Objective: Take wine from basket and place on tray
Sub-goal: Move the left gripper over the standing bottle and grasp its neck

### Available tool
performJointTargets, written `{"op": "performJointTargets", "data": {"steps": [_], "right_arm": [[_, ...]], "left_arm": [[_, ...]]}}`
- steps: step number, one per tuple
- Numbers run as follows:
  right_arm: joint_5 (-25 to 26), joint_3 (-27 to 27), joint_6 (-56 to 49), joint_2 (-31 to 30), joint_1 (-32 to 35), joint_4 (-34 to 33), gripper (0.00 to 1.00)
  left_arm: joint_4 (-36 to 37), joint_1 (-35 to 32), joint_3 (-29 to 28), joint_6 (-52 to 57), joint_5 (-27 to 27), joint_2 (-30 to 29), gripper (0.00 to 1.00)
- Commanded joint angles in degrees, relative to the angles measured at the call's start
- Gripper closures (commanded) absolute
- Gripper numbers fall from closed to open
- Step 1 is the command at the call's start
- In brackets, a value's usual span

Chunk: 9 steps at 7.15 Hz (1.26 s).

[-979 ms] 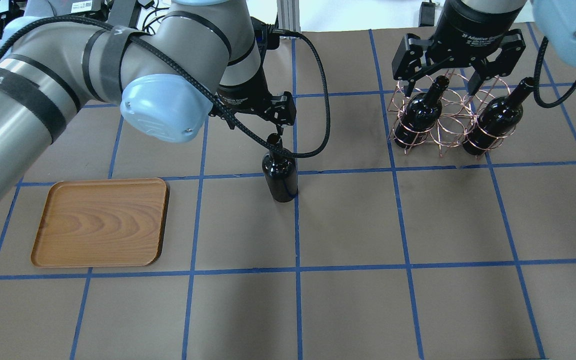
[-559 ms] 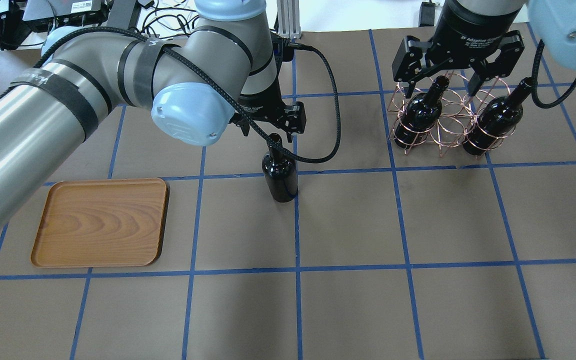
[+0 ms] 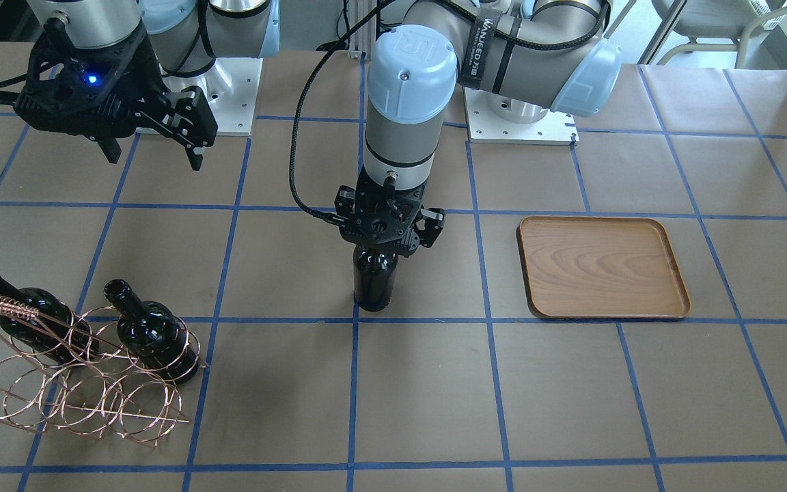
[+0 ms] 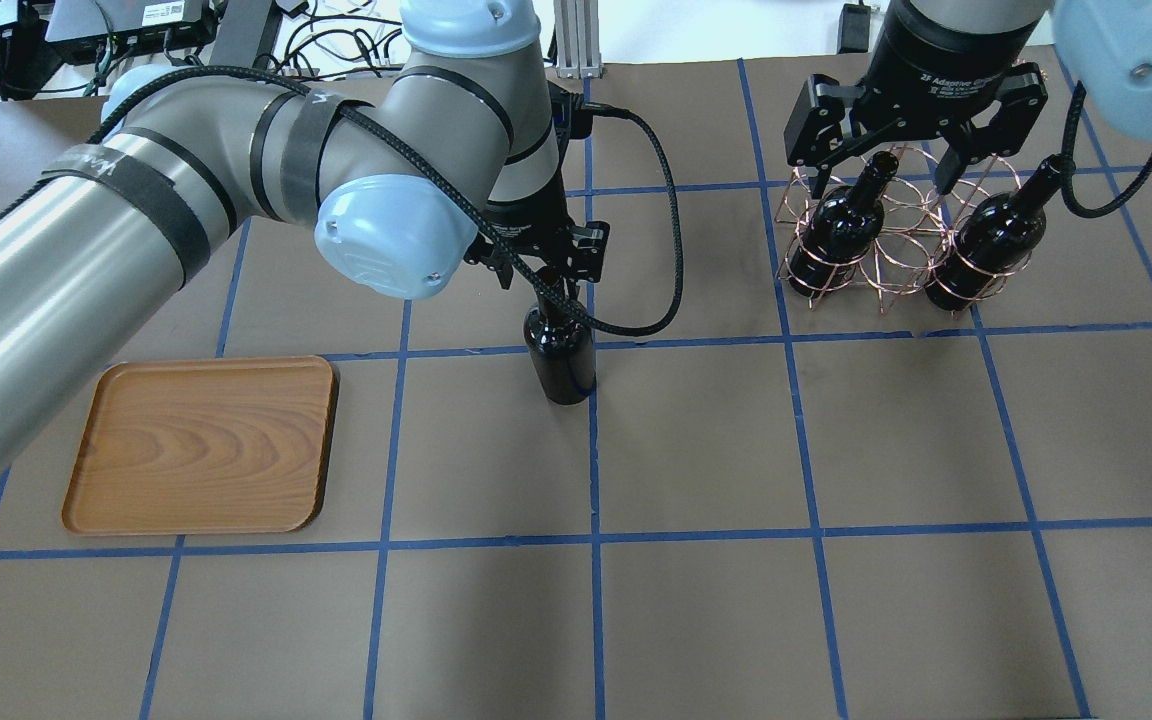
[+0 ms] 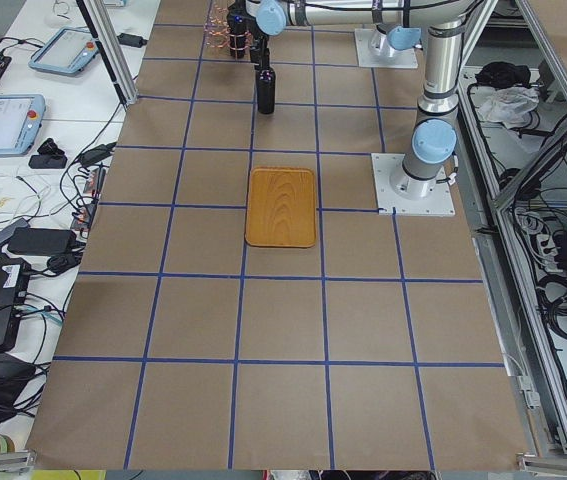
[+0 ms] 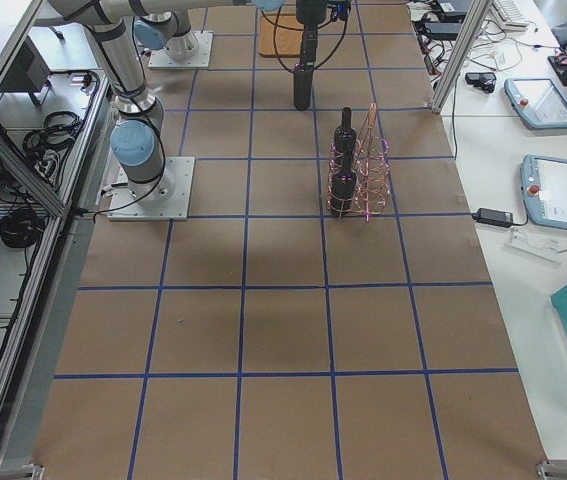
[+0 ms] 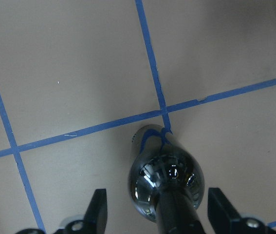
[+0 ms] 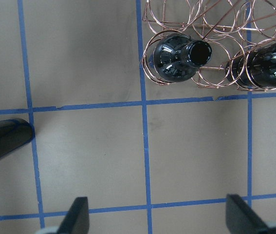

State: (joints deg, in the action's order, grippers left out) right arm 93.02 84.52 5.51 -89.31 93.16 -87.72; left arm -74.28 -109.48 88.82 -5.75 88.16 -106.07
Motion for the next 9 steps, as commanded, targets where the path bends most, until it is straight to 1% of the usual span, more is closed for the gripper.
{"op": "performJointTargets", "data": {"steps": [1, 6, 7, 8, 9], "right_arm": [[0.1, 0.0, -1.0, 0.0, 0.0, -0.1, 0.00], [0.0, 0.0, -1.1, 0.0, 0.0, 0.2, 0.00], [0.0, 0.0, -1.1, 0.0, 0.0, 0.1, 0.00], [0.1, 0.0, -1.1, 0.0, 0.0, 0.1, 0.00], [0.0, 0.0, -1.1, 0.0, 0.0, 0.0, 0.00]], "left_arm": [[-0.1, 0.0, 0.0, 0.1, 0.0, -0.1, 0.28], [0.2, -1.1, 0.0, -0.1, -0.1, -0.6, 0.49], [0.2, -1.1, 0.0, 0.0, -0.1, -0.6, 0.68], [0.1, -1.2, 0.0, -0.1, -0.1, -0.6, 0.80], [0.0, -1.3, 0.0, -0.1, -0.2, -0.6, 0.84]]}}
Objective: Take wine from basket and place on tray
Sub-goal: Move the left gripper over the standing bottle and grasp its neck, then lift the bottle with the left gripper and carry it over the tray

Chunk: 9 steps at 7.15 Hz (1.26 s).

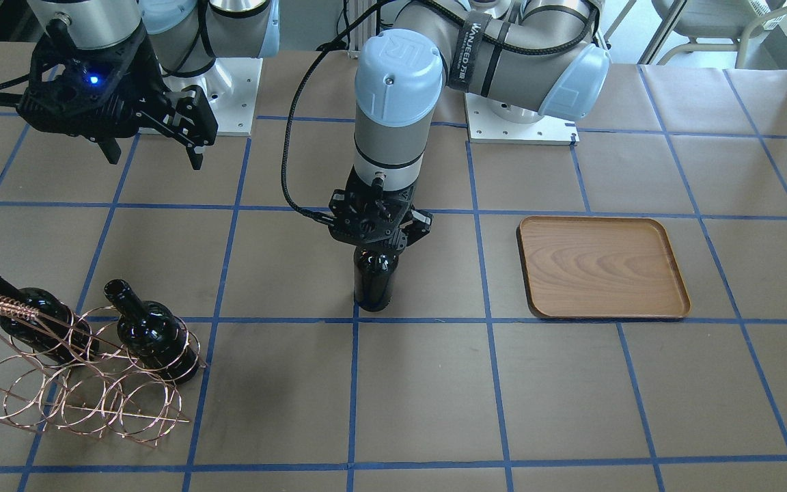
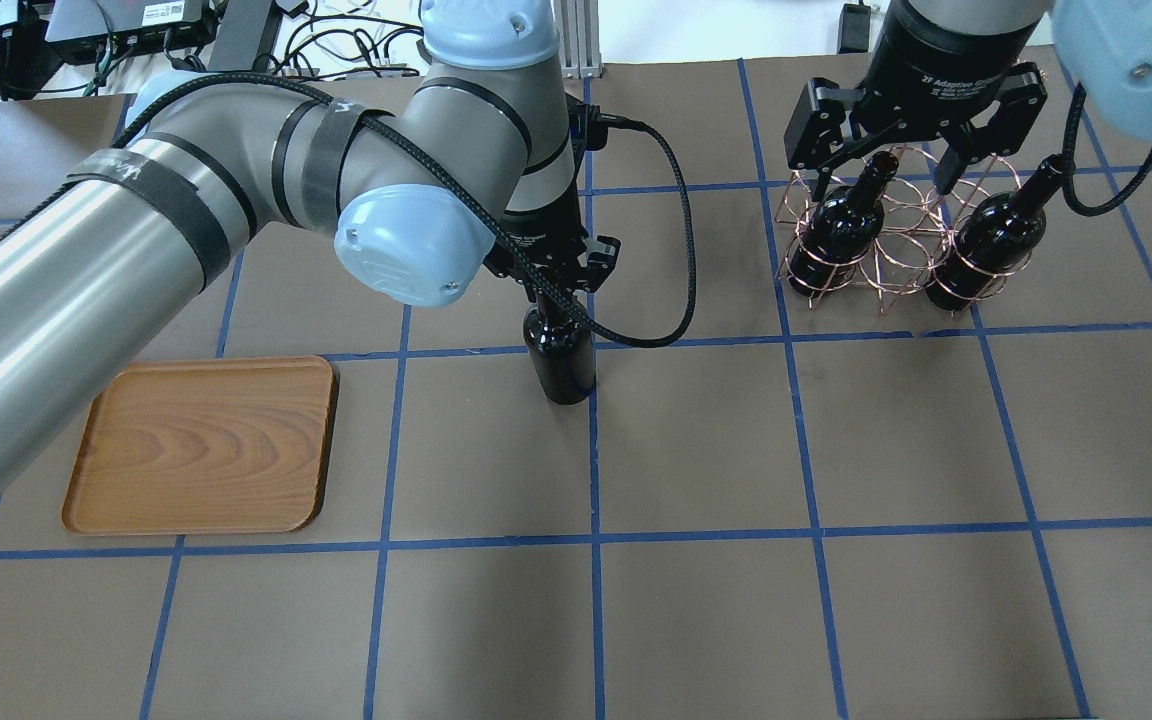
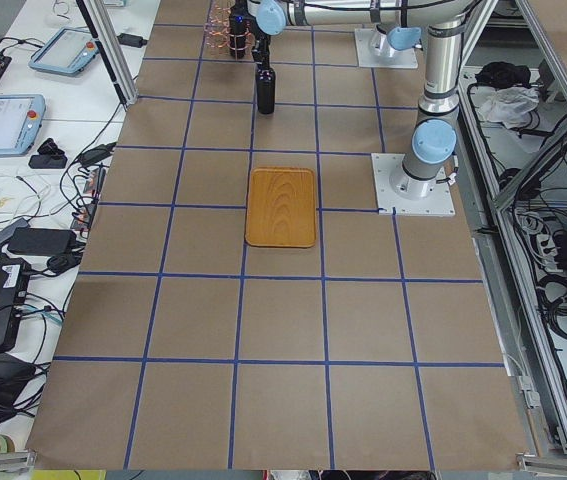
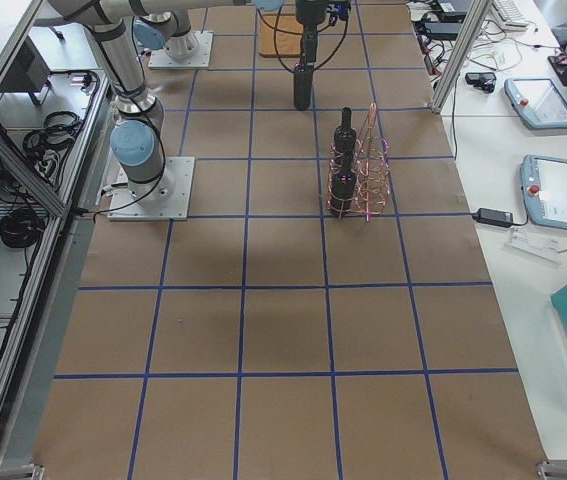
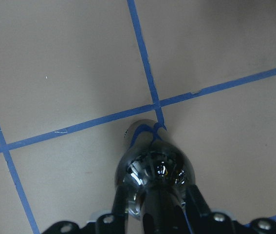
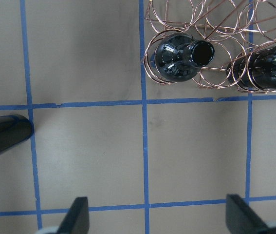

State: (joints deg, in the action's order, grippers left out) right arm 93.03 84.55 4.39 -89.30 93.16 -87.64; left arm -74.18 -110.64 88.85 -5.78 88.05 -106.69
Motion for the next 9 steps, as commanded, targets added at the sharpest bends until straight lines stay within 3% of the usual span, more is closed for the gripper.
{"op": "performJointTargets", "data": {"steps": [1, 3, 6, 9], "right_arm": [[0.0, 0.0, 0.0, 0.0, 0.0, -0.3, 0.00], [0.0, 0.0, 0.0, 0.0, 0.0, -0.3, 0.00], [0.0, 0.2, 0.0, 0.0, 0.0, -0.4, 0.00], [-0.1, 0.1, 0.0, 0.0, 0.0, -0.3, 0.00]], "left_arm": [[-0.4, -0.1, -0.1, 0.0, 0.0, 0.0, 0.88], [-0.6, -0.2, 0.0, -0.4, 0.2, 0.0, 1.00], [-4.5, 0.6, -1.1, 2.7, 1.6, 2.2, 1.00], [-8.0, 7.7, -1.3, 6.7, 3.3, 5.3, 1.00]]}}
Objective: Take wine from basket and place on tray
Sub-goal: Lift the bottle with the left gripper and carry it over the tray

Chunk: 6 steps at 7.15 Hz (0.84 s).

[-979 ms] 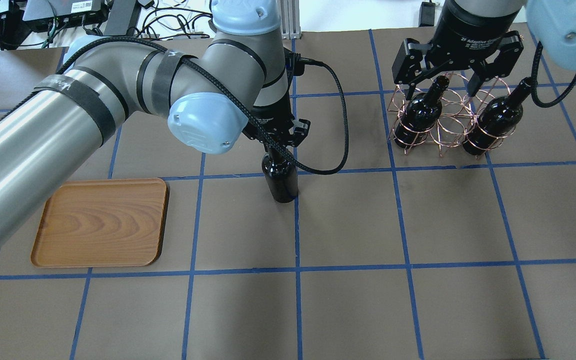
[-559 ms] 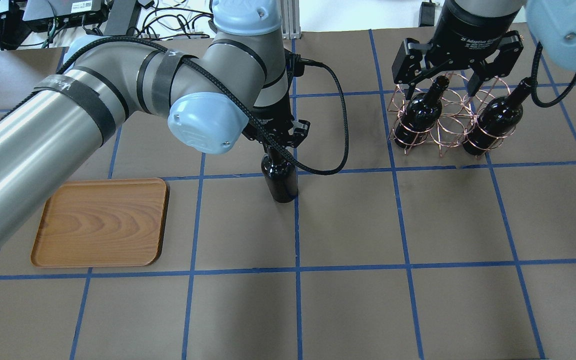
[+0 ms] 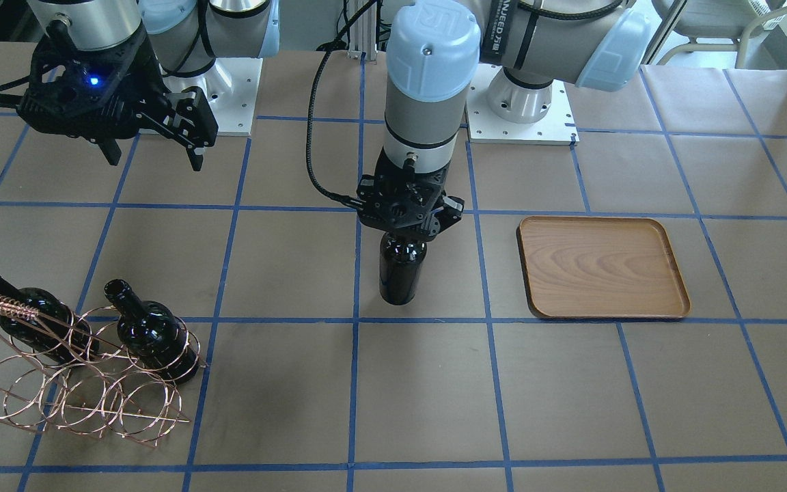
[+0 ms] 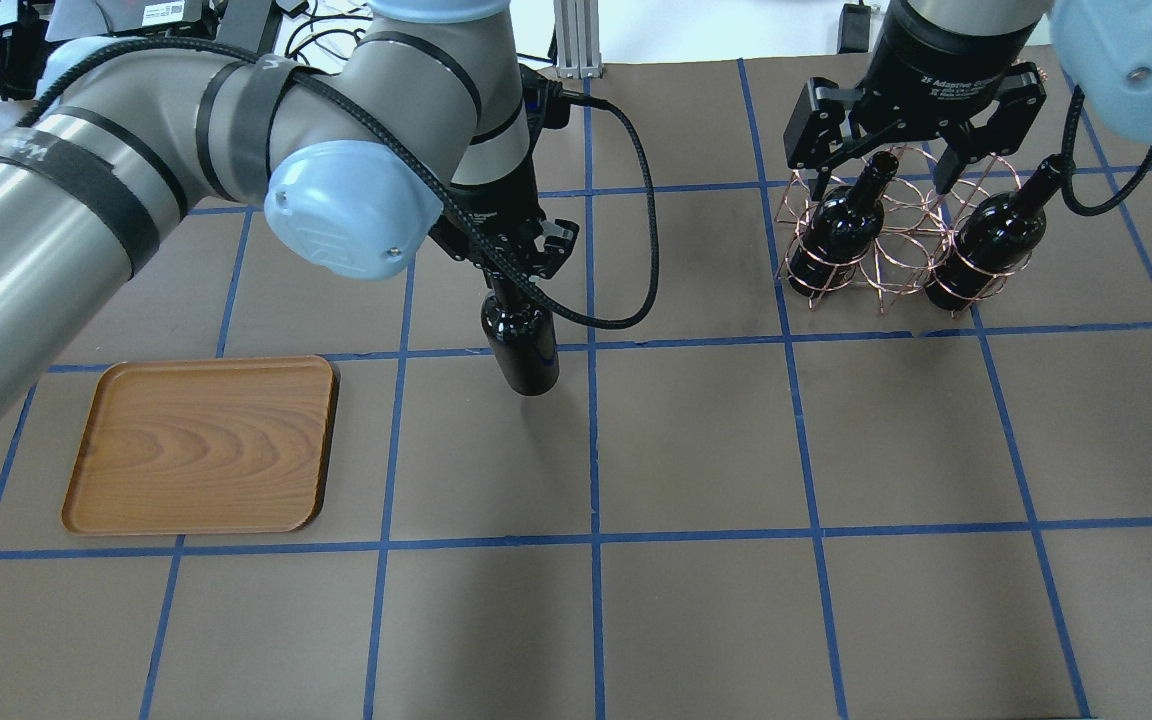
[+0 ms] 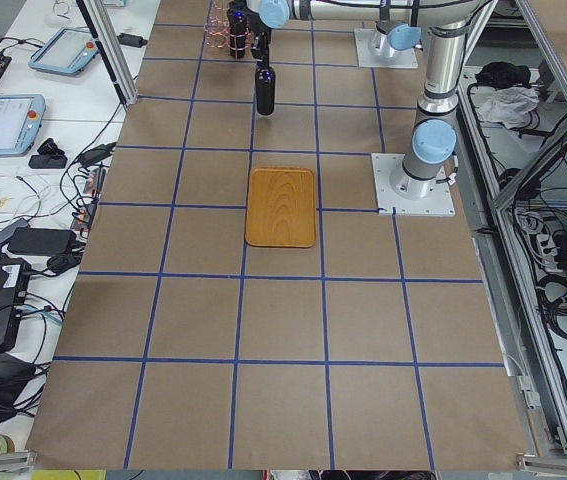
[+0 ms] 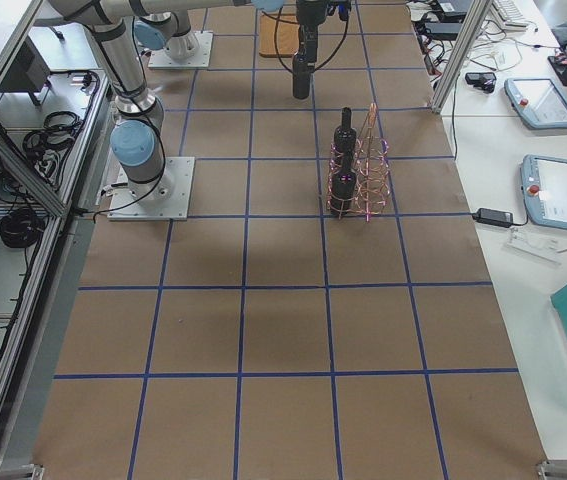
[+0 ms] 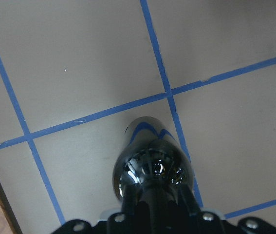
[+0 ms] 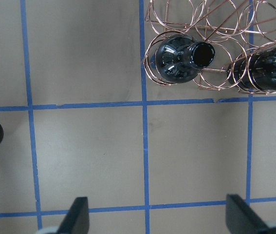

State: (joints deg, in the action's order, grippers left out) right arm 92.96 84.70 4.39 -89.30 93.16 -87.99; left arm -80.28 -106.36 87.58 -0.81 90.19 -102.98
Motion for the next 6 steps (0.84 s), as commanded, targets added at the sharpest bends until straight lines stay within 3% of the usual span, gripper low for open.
{"op": "performJointTargets", "data": {"steps": [1, 3, 6], "right_arm": [[-0.1, 0.0, 0.1, 0.0, 0.0, 0.0, 0.00], [-0.4, 0.1, 0.2, -0.1, 0.0, 0.2, 0.00], [-0.7, 0.2, 0.2, -0.1, 0.0, 0.5, 0.00]], "left_arm": [[-3.1, 7.4, 0.0, 5.8, 1.3, 3.2, 1.00], [-5.5, 16.8, 0.4, 9.2, 2.9, 5.8, 1.00], [-6.4, 30.1, 2.8, 22.8, 3.2, 9.2, 1.00]]}}
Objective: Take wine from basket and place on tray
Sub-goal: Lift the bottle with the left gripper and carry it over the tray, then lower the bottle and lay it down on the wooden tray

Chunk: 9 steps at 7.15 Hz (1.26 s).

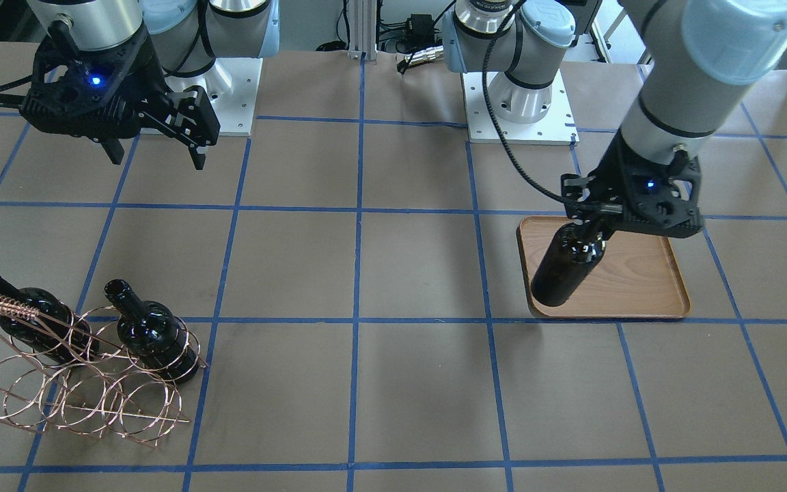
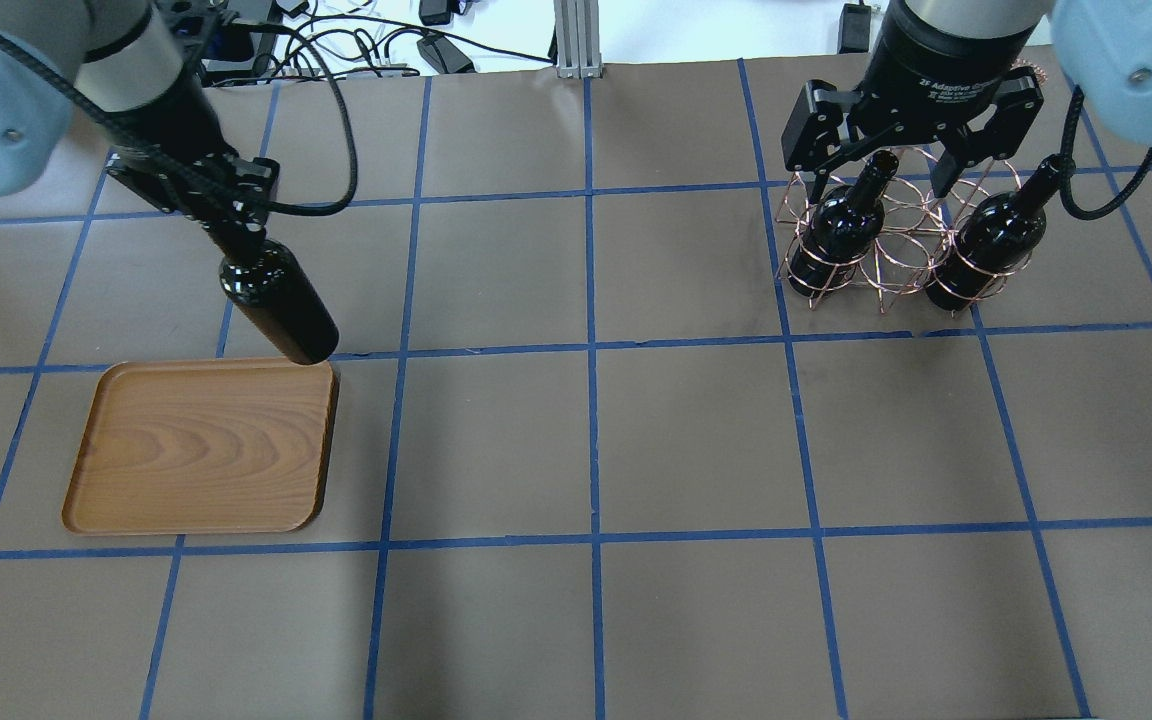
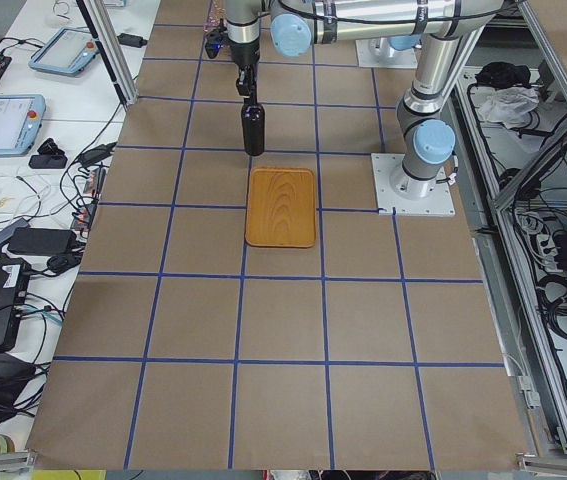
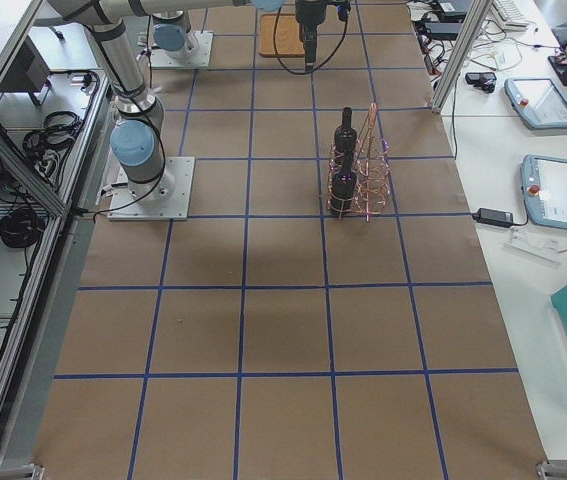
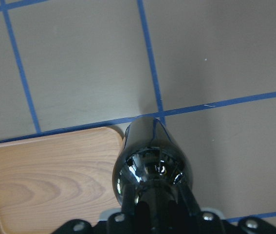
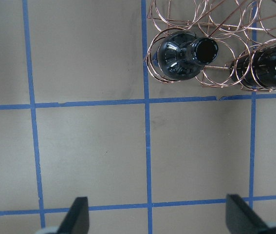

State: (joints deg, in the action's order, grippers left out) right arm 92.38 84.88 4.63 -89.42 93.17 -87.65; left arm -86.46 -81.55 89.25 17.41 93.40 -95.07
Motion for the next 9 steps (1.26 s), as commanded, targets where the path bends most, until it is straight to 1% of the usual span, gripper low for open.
{"op": "performJointTargets", "data": {"steps": [1, 3, 4, 5, 7, 9], "right_arm": [[-0.2, 0.0, -0.2, 0.0, 0.0, 0.1, 0.00], [-0.1, 0.0, -0.1, 0.1, 0.0, -0.8, 0.00], [-0.2, 0.1, 0.0, 0.1, 0.0, -0.8, 0.00], [-0.2, 0.1, 0.0, 0.1, 0.0, -0.7, 0.00], [-0.2, 0.1, -0.1, 0.1, 0.0, -0.7, 0.00], [-0.2, 0.1, -0.1, 0.1, 0.0, -0.7, 0.00]], "left_arm": [[0.6, 9.0, 3.9, 9.1, -0.2, 1.9, 1.00], [1.2, 14.3, 7.2, 11.1, -0.7, 2.2, 1.00], [1.6, 15.7, 8.4, 12.1, -0.7, 2.2, 1.00], [3.7, 17.2, 8.8, 13.4, -0.9, 0.8, 1.00], [3.9, 17.7, 10.6, 13.4, -1.0, 0.5, 1.00], [3.8, 17.7, 10.9, 13.4, -0.8, 0.6, 1.00]]}}
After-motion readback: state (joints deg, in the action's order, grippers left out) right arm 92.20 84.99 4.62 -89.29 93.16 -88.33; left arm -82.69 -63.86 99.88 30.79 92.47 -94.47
